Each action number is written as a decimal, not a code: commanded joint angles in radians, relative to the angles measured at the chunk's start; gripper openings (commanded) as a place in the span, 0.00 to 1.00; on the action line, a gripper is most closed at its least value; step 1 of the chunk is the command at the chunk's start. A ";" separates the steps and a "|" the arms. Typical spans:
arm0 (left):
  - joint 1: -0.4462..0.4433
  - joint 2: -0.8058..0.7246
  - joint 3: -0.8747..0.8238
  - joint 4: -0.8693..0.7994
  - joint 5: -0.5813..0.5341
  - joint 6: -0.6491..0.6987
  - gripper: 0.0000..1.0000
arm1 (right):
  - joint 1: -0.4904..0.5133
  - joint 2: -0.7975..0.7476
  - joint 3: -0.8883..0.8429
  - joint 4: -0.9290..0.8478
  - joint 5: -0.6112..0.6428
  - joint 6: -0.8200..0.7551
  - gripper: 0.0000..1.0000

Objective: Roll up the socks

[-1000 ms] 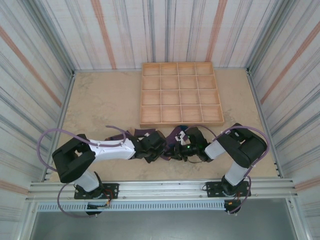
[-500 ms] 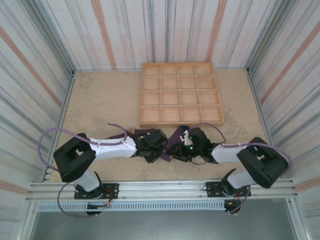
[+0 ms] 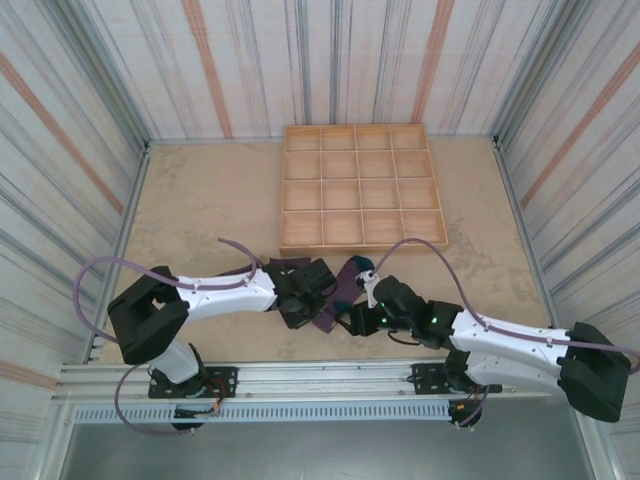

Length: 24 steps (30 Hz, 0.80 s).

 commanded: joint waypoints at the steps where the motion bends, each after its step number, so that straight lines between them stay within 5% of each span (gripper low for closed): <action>1: -0.010 0.024 0.032 -0.106 -0.011 0.039 0.00 | 0.107 -0.018 -0.012 -0.019 0.242 -0.179 0.63; 11: -0.010 0.062 0.077 -0.098 0.016 0.038 0.00 | 0.434 0.121 -0.043 0.144 0.620 -0.344 0.57; 24: 0.009 0.084 0.091 -0.081 0.079 0.048 0.00 | 0.568 0.481 0.086 0.267 0.830 -0.505 0.51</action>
